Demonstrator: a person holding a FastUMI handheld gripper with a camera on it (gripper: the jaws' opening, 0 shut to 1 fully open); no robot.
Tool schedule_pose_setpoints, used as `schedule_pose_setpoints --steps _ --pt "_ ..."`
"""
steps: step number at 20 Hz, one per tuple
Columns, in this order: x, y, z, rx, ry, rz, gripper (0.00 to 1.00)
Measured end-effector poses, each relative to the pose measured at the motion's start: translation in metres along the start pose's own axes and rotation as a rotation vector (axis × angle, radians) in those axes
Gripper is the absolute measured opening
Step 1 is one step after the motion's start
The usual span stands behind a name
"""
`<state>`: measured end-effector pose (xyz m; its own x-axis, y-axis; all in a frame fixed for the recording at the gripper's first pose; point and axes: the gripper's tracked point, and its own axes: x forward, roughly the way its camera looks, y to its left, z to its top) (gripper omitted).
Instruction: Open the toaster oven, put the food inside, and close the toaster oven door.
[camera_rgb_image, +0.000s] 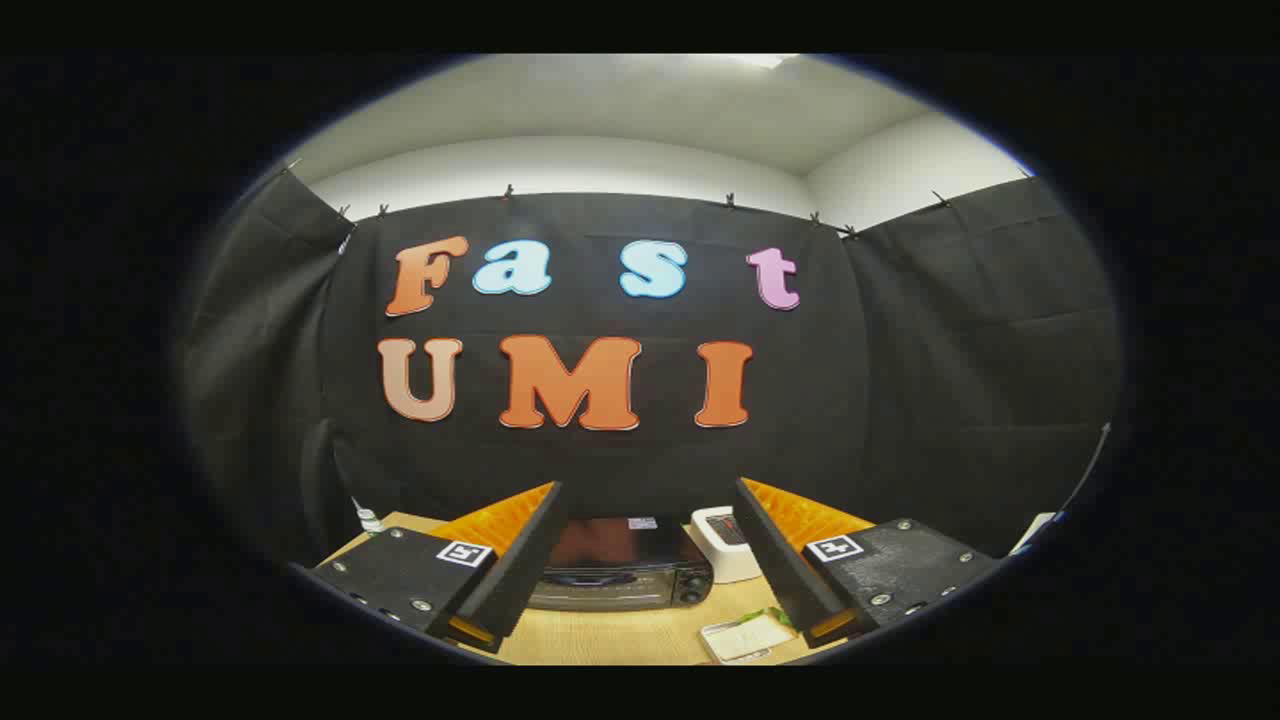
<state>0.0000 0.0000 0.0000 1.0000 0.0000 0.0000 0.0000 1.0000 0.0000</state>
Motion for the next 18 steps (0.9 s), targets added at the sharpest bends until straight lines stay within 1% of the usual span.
schedule_pose_setpoints --steps 18 --pt "0.006 0.017 -0.012 0.002 0.014 0.032 0.98"
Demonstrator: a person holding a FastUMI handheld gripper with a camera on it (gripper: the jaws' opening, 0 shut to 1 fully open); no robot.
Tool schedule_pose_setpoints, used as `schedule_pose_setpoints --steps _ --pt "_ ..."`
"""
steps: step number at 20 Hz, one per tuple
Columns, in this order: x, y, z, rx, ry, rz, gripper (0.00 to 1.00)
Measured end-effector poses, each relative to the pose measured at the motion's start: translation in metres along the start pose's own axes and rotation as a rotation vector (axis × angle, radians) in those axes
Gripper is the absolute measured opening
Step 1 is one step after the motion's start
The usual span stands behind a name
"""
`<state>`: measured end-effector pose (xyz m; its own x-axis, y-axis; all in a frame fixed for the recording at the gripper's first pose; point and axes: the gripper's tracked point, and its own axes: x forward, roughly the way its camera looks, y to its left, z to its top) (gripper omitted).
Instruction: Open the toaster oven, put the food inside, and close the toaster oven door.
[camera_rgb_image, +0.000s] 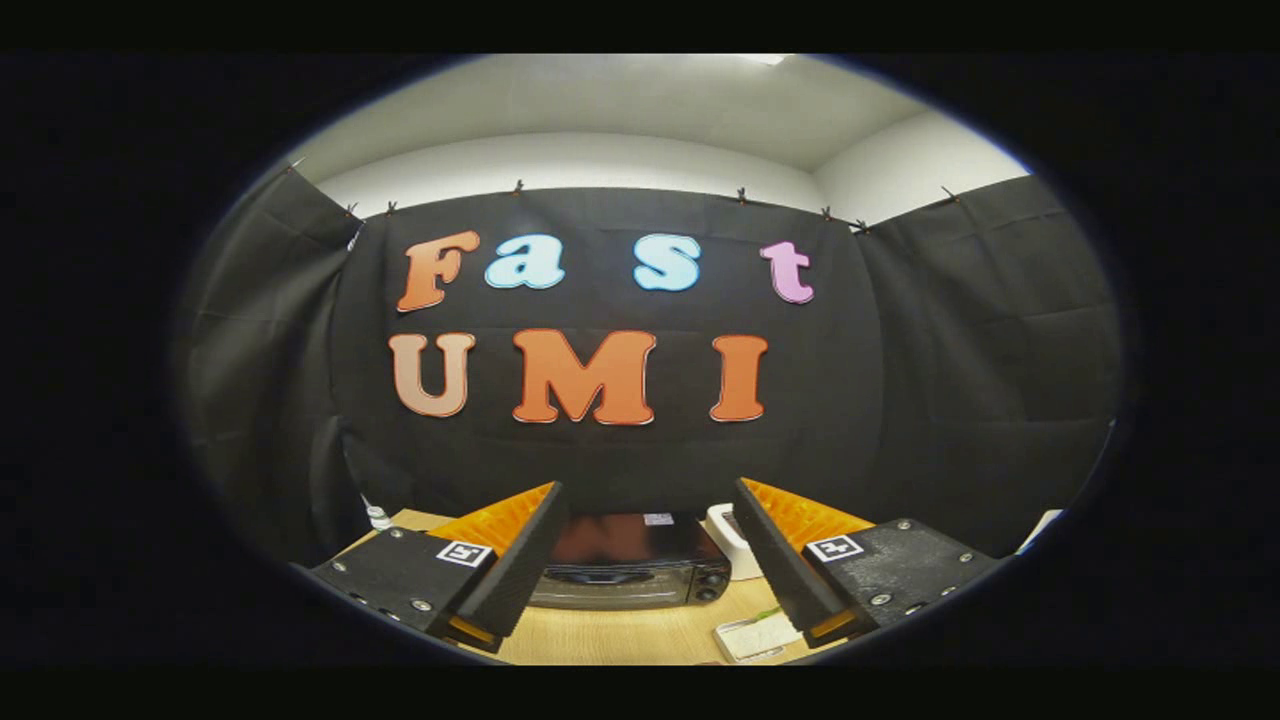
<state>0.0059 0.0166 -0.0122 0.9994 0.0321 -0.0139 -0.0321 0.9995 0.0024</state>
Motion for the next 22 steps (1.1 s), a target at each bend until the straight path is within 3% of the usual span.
schedule_pose_setpoints --steps 8,14,18,22 --pt "0.027 0.028 -0.044 -0.015 0.032 0.054 0.98" --pt "0.07 0.046 -0.118 -0.079 0.05 0.086 0.99" --pt "0.097 0.058 -0.192 -0.131 0.183 0.109 0.99" --pt "0.122 0.069 -0.224 -0.137 0.243 0.124 0.99"
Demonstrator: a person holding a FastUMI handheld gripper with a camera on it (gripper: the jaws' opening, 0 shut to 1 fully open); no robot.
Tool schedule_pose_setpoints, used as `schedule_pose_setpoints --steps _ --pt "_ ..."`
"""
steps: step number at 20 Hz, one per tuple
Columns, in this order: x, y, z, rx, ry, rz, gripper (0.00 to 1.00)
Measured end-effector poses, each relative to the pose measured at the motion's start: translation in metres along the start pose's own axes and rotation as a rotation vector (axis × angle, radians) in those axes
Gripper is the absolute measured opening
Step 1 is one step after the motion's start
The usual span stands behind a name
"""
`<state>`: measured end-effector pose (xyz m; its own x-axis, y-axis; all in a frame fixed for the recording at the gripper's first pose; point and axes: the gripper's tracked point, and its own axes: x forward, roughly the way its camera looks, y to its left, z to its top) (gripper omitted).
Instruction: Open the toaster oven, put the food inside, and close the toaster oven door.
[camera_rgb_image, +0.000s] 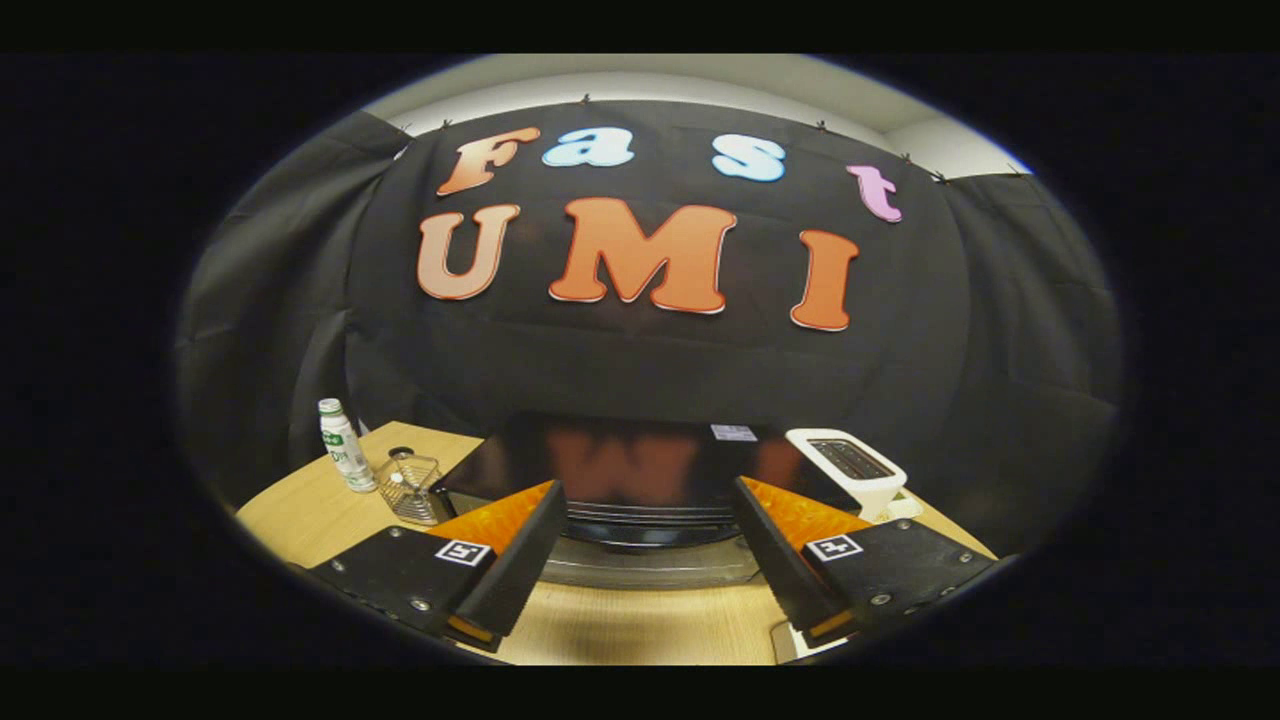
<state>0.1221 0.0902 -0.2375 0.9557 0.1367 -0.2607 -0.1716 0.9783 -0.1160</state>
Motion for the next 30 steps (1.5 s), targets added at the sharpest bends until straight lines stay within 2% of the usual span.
schedule_pose_setpoints --steps 6,11,13,22,30 --pt "0.02 0.014 -0.02 -0.02 0.05 0.019 0.98" --pt "0.02 0.016 -0.028 0.092 0.067 0.033 0.99" --pt "0.02 0.017 -0.027 0.09 0.065 0.033 0.99" --pt "-0.017 0.018 -0.041 0.09 0.111 0.051 0.98" --pt "-0.071 0.021 -0.085 0.092 0.172 0.049 0.99"
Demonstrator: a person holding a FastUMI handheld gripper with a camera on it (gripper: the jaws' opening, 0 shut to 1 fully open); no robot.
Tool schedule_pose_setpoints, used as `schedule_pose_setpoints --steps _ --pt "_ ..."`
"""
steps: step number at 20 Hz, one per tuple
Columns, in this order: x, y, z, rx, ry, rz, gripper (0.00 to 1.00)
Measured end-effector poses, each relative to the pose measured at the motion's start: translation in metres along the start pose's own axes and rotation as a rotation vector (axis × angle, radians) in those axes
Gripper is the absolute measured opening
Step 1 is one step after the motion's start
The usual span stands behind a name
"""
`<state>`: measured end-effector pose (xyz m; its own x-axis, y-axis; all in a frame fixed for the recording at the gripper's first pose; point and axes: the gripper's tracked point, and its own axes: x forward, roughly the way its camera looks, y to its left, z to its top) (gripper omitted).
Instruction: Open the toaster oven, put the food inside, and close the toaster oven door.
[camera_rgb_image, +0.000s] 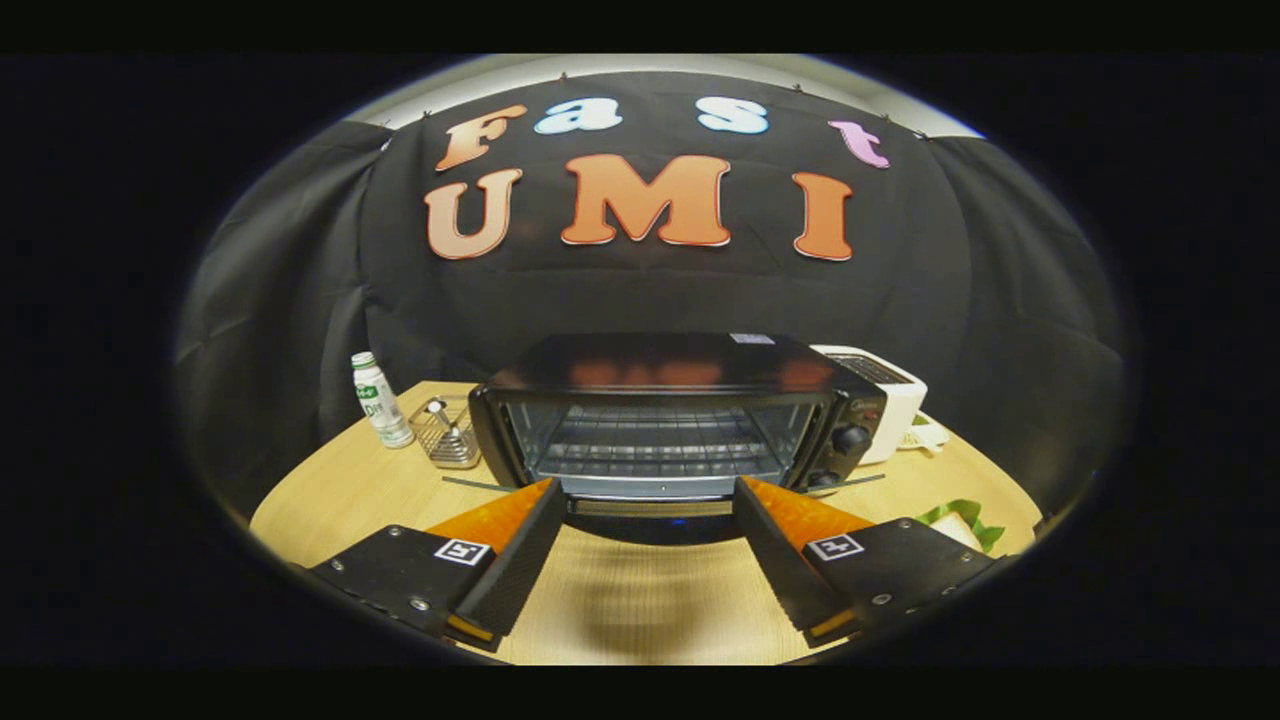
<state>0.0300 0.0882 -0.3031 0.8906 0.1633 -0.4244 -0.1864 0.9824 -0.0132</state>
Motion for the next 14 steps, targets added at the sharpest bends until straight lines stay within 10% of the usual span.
schedule_pose_setpoints --steps 14 --pt "-0.028 -0.001 -0.096 -0.022 0.125 -0.004 0.98"
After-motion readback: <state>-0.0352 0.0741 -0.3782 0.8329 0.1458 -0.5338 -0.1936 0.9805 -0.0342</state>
